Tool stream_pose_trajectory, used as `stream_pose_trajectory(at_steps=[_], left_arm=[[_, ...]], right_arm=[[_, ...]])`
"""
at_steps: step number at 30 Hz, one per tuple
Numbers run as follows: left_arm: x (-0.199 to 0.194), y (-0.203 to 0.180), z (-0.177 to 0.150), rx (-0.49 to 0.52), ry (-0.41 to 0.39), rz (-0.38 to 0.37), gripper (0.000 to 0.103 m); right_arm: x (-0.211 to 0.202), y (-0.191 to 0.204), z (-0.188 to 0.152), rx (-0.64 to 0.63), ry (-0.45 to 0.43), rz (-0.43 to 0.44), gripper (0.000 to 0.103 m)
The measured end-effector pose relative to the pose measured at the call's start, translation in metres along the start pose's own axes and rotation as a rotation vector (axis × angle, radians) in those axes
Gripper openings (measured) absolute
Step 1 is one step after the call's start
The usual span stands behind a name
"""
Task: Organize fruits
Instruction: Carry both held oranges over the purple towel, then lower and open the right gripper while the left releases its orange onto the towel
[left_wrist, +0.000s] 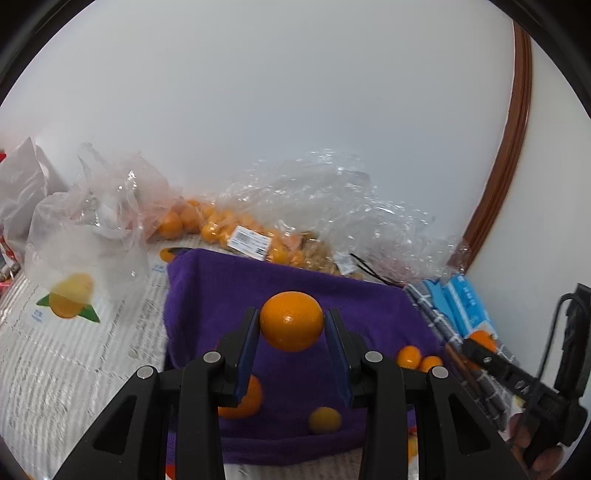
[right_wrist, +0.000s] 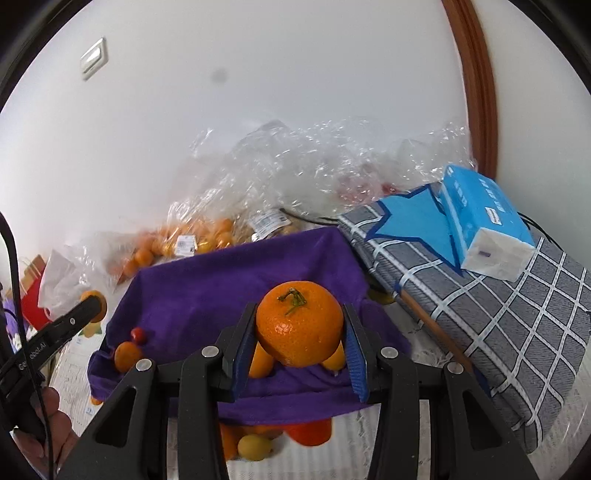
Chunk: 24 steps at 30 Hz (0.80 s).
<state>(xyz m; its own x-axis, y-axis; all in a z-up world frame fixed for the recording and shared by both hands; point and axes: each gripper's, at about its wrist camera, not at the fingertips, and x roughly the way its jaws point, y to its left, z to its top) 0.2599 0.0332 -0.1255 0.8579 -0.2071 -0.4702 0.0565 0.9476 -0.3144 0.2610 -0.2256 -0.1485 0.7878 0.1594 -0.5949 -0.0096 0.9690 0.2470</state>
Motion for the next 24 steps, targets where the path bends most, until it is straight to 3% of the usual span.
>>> stream_pose_trajectory(at_steps=[9,24], left_arm=[[0.02,0.036,-0.004,-0.124,0.068,-0.019,0.035],[0.037,-0.002,-0.026,-0.008,0.164,-0.046,0.035]], right_arm=[[0.015,-0.012,-0.008,0.02,0.056,0.001,0.044],[0.036,0.013,-0.026,-0.059,0.137,0.026,0.044]])
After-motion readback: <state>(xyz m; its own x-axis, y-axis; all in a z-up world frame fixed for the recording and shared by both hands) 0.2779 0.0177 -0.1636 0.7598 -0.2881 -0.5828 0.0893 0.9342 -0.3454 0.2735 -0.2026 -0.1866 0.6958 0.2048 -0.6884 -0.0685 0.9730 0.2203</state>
